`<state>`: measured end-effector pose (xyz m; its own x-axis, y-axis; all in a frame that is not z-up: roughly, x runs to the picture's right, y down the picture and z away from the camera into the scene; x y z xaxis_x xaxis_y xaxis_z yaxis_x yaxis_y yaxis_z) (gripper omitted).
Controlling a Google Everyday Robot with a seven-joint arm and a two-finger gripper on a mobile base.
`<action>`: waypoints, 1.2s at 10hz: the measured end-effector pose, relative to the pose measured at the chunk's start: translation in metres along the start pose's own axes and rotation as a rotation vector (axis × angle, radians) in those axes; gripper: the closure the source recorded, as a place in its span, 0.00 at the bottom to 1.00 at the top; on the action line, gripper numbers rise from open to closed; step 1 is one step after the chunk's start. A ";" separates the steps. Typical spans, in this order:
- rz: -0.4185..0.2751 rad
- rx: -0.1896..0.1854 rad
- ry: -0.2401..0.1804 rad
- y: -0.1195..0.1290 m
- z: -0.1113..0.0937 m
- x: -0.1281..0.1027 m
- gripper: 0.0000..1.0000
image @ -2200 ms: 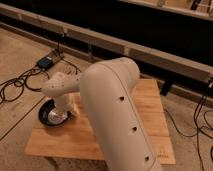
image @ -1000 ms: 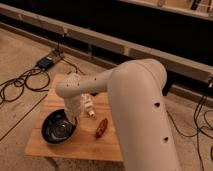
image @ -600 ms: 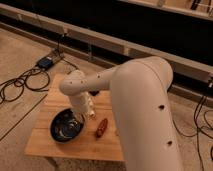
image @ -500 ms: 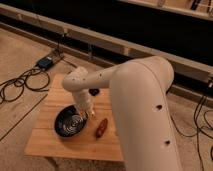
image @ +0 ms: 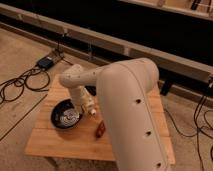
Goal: Drag the ceramic bowl in a circle
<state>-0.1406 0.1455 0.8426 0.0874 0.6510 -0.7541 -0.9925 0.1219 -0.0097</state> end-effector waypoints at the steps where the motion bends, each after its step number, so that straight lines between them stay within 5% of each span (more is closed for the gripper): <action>1: -0.038 -0.011 0.010 0.020 0.002 0.005 1.00; 3: -0.125 -0.036 0.029 0.055 -0.002 0.025 1.00; 6: -0.210 -0.051 0.066 0.077 -0.008 0.060 1.00; 9: -0.206 -0.013 0.100 0.047 -0.011 0.084 1.00; 12: -0.123 0.047 0.101 -0.010 -0.010 0.082 1.00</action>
<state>-0.1246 0.1897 0.7742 0.1965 0.5503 -0.8115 -0.9696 0.2322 -0.0773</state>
